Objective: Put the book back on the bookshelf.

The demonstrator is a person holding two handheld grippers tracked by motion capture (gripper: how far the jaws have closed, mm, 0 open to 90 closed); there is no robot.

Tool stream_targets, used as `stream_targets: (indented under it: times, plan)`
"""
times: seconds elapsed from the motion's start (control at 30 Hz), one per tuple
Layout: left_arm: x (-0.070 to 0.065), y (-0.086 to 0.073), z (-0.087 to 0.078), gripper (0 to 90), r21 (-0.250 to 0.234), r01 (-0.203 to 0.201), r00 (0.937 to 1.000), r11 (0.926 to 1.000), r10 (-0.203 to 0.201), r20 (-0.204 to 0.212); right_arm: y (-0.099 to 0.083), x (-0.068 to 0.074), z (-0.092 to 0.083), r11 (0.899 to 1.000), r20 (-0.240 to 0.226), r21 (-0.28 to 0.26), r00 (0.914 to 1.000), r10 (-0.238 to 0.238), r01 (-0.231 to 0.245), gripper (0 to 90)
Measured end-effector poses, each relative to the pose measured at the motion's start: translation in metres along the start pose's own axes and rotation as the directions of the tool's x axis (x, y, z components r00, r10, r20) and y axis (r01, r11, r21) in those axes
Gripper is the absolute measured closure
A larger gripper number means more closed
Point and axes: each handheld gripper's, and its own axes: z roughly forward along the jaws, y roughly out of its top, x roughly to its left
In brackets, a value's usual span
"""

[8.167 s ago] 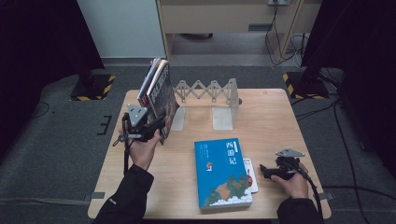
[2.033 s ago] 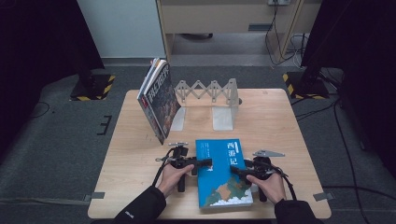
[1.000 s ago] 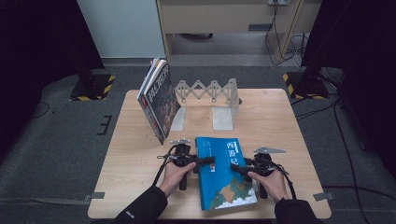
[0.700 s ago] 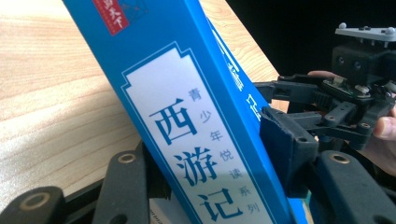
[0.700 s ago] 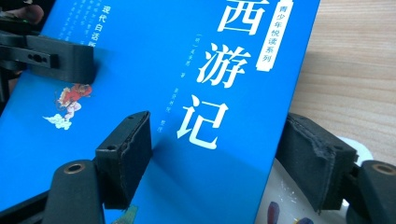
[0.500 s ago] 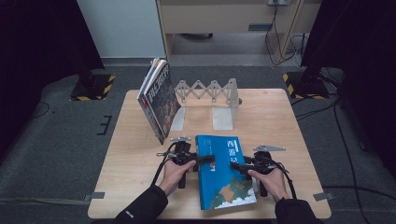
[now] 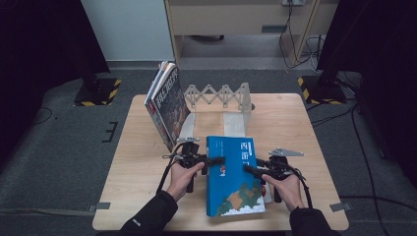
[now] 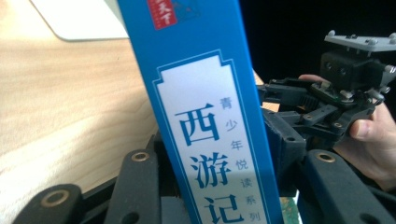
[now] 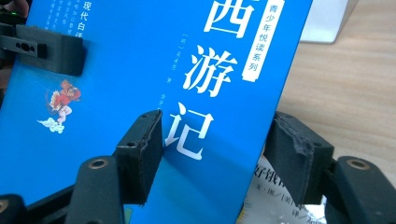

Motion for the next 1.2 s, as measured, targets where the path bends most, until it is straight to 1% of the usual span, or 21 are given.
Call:
stream_targets:
  times: [0.2, 0.27, 0.33, 0.5, 0.63, 0.67, 0.77, 0.93, 1.0, 1.03, 1.1, 1.17, 1.2]
  plan:
    - [-0.006, 0.006, -0.001, 56.8, -0.018, -0.013, 0.9999, 0.9998, 0.013, 0.009, 0.004, 0.001, -0.004, 0.999, 0.005, -0.032, 1.0000, -0.004, 0.005, 38.6]
    - [-0.008, 0.008, -0.001, 57.1, -0.018, -0.021, 0.9997, 0.9996, 0.021, 0.012, 0.005, 0.001, -0.006, 0.999, 0.010, -0.037, 0.9998, -0.015, 0.016, 38.8]
    - [-0.011, 0.011, -0.001, 57.6, -0.024, -0.035, 0.9992, 0.9991, 0.035, 0.017, 0.007, 0.001, -0.008, 0.999, 0.009, -0.046, 0.9999, -0.013, 0.013, 38.9]
    - [-0.018, 0.018, -0.003, 58.4, -0.032, -0.067, 0.9976, 0.9973, 0.067, 0.014, 0.011, 0.002, -0.012, 0.997, 0.011, -0.066, 0.9995, -0.031, 0.032, 39.4]
    - [-0.023, 0.026, -0.006, 59.4, -0.062, -0.087, 0.9958, 0.9943, 0.088, 0.024, 0.016, 0.004, -0.013, 0.995, 0.012, -0.094, 0.9993, -0.037, 0.037, 39.4]
    - [-0.024, 0.028, -0.007, 59.7, -0.067, -0.103, 0.9942, 0.9924, 0.105, 0.025, 0.017, 0.004, -0.014, 0.994, 0.014, -0.100, 0.9992, -0.038, 0.039, 39.6]
    - [-0.025, 0.029, -0.009, 60.1, -0.076, -0.129, 0.9910, 0.9887, 0.132, 0.025, 0.021, 0.005, -0.015, 0.991, 0.015, -0.121, 0.9986, -0.050, 0.051, 41.9]
    - [-0.020, 0.024, -0.011, 60.1, -0.076, -0.135, 0.9903, 0.9880, 0.137, 0.022, 0.018, 0.004, -0.012, 0.990, 0.007, -0.125, 0.9976, -0.068, 0.069, 41.9]
    - [-0.019, 0.023, -0.012, 60.0, -0.075, -0.133, 0.9905, 0.9882, 0.135, 0.025, 0.017, 0.003, -0.009, 0.991, -0.008, -0.124, 0.9982, -0.060, 0.058, 40.1]
    - [-0.018, 0.023, -0.012, 60.0, -0.075, -0.133, 0.9905, 0.9882, 0.136, 0.024, 0.016, 0.002, -0.009, 0.991, -0.012, -0.128, 0.9990, -0.042, 0.040, 36.9]
    - [-0.017, 0.022, -0.011, 59.9, -0.074, -0.130, 0.9910, 0.9888, 0.132, 0.024, 0.015, 0.000, -0.007, 0.992, -0.026, -0.124, 0.9997, -0.003, 0.000, 34.6]
    - [-0.017, 0.022, -0.011, 60.0, -0.075, -0.129, 0.9909, 0.9888, 0.132, 0.027, 0.014, -0.001, -0.005, 0.992, -0.034, -0.122, 0.9994, 0.000, -0.004, 37.2]
    - [-0.017, 0.023, -0.011, 60.0, -0.075, -0.128, 0.9910, 0.9889, 0.131, 0.028, 0.014, 0.000, -0.005, 0.993, -0.041, -0.121, 0.9992, 0.001, -0.006, 36.7]
